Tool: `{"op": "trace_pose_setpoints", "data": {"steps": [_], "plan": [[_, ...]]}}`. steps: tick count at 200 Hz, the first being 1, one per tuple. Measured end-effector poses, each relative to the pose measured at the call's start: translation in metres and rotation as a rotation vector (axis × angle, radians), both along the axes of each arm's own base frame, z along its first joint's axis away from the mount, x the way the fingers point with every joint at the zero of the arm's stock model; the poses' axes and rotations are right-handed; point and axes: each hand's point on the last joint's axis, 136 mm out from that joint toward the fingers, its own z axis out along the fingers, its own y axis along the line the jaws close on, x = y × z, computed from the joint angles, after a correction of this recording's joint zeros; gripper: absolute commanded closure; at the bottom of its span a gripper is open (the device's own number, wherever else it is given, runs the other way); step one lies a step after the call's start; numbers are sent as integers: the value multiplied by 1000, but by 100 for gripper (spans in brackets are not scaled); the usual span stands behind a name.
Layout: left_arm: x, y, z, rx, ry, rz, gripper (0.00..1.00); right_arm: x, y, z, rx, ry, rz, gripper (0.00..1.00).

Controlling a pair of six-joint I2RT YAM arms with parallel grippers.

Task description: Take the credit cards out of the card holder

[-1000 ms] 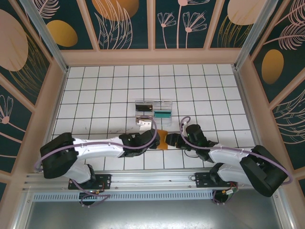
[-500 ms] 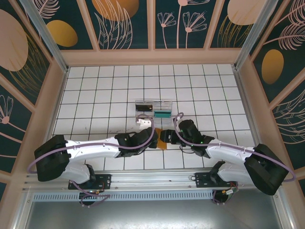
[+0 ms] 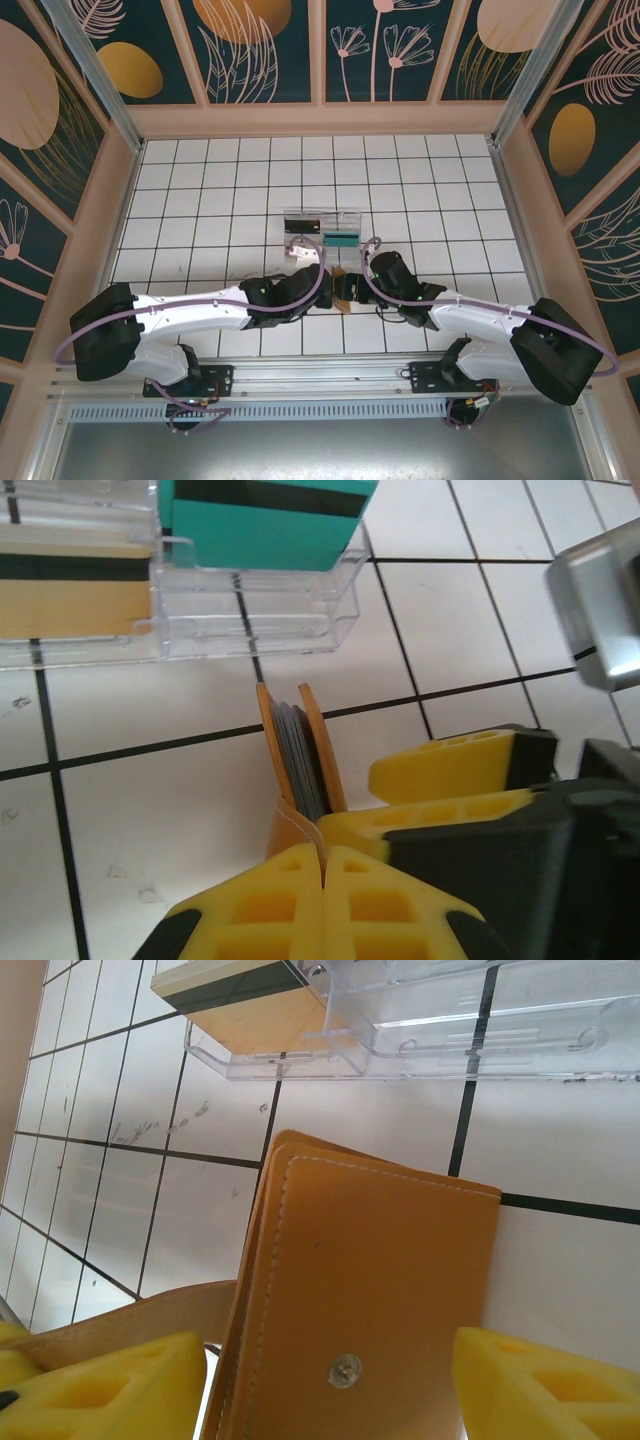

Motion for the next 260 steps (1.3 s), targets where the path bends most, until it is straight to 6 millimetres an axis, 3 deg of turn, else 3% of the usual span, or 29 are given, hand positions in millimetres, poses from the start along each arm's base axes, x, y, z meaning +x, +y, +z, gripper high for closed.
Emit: {"op": "trace_pose_setpoints", "data": {"steps": [15, 42, 88, 104, 127, 185, 210, 260], "plan": [[0, -4, 5, -12, -6, -4, 100, 0, 0, 0, -1, -1, -1, 35], [1, -6, 4, -8, -4, -5, 100, 0, 0, 1, -2, -6, 1, 52], [2, -2, 0, 17, -2, 5, 100, 2, -1, 4, -4, -24, -13, 68], [2, -1, -1, 21, -4, 12, 100, 4, -2, 8, -1, -36, -21, 68], [3, 3, -3, 34, -8, 21, 100, 5, -5, 10, -2, -41, -36, 58], [2, 11, -8, 64, -7, 30, 100, 5, -11, 7, -28, -39, -59, 62], [2, 11, -8, 64, -7, 30, 100, 5, -12, 5, -38, -40, -51, 51], [2, 11, -8, 64, -6, 29, 100, 3, -1, 6, -42, -36, 2, 50]]}}
